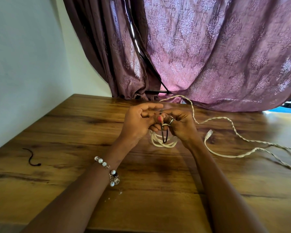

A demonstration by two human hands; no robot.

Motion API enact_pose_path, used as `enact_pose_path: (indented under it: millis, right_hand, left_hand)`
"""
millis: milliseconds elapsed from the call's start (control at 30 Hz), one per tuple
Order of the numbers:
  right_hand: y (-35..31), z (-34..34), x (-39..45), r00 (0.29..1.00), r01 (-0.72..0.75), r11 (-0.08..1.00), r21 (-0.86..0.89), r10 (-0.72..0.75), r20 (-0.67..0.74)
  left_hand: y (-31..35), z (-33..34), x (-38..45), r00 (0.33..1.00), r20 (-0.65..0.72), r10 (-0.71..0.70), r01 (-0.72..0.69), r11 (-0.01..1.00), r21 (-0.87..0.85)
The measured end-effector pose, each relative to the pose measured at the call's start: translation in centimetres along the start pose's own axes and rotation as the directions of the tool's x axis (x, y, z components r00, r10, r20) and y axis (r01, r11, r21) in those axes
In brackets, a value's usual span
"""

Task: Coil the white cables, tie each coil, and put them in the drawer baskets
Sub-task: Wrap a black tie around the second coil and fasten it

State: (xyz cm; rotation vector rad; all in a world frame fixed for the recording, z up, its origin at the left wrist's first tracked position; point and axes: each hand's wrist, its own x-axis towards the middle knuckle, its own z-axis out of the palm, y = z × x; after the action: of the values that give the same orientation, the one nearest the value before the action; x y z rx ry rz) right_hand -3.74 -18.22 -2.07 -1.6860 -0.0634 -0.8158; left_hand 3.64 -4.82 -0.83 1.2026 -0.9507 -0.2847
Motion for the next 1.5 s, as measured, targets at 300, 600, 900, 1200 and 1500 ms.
enact_pose_path:
  millis: [300,600,900,1200,1500]
  right_hand:
    - [0.1,-0.4,0.0,0.997,0.012,0.994,-0.112,-0.004,0.071]
    - [-2.1,-0.2,-0.9,0.962,-0.108,0.984,-0.142,0.140,0.234]
    - [-2.3,-0.3,-1.1,0.957,-0.196,0.974,-0.111,0.215,0.193]
    - [-1.6,-0.2,-0.7,0.962,-0.271,0.961,0.058,0.269,0.040]
    - [-2.9,1.0,-0.7,0.895,-0.424,0.902,0.084,0.403,0.193]
  left_hand:
    - [0.0,-0.9,0.4,0.999,-0.008,-0.038,0.039,0.997,0.067]
    - [0.6,-1.9,1.1,0.959,-0.270,0.091,-0.053,0.988,0.146]
    - [-0.5,-4.8,3.0,0.750,-0.571,-0.334,0.071,0.899,-0.433]
    - [-0.2,0.1,1.0,0.998,-0.060,-0.020,0.019,1.000,-0.017]
    - [-0.5,-0.7,1.4,0.870,-0.361,0.336,-0.101,0.838,0.537]
